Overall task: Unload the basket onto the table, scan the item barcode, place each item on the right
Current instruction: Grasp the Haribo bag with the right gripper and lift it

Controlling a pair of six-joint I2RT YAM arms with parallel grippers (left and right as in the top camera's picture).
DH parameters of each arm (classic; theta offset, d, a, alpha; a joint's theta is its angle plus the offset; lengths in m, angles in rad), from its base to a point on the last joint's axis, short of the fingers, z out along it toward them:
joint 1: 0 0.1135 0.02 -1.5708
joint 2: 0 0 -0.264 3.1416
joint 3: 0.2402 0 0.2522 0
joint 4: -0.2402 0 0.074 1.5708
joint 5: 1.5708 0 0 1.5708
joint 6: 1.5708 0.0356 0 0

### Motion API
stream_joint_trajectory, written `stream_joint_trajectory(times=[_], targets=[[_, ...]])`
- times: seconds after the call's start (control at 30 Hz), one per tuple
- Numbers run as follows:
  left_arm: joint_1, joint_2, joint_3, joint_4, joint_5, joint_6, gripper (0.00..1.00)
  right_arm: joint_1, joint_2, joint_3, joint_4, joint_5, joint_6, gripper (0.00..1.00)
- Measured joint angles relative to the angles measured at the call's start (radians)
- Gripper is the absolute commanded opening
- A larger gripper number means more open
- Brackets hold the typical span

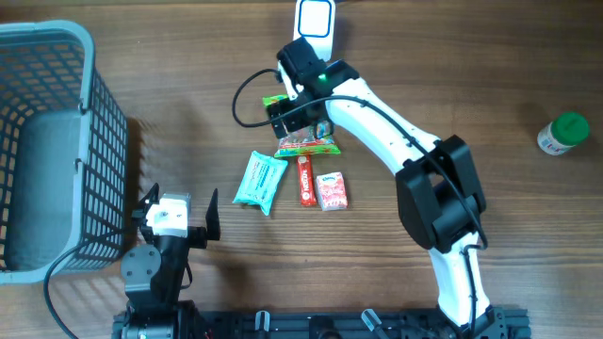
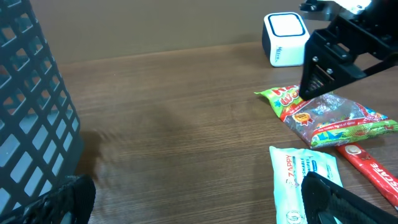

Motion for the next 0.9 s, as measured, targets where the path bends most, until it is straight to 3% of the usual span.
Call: stream_joint_trajectory(times=[0.2,0.27,0.3,0.4,0.43,0.7,0.9], targets=[[0.0,0.0,0.0,0.0,0.0,0.0,1.0,0.0,0.102,0.002,-0.014,0.023,0.013,1.0],[0.0,0.0,0.0,0.0,0.0,0.0,1.0,0.0,0.103,0.002,-0.019,0.025,0.015,0.73],[0.0,0.0,0.0,0.0,0.0,0.0,1.0,0.0,0.103,0.002,-0.028,0.024,0.017,0.4],[0.0,0.0,0.0,0.0,0.0,0.0,1.0,-0.002,0.104,0.01,-0.064,0.008,0.037,0.08],[0.0,0.0,0.0,0.0,0.0,0.0,1.0,-0.005,0.104,0.024,-0.085,-0.012,0.045,0.04],[0.0,0.0,0.0,0.0,0.0,0.0,1.0,-0.091,0.101,0.219,-0.394,-0.138,0.149,0.04],[0.0,0.0,0.0,0.0,0.0,0.0,1.0,-0.198,-0.066,0.279,-0.705,-0.342,0.261,0.04]])
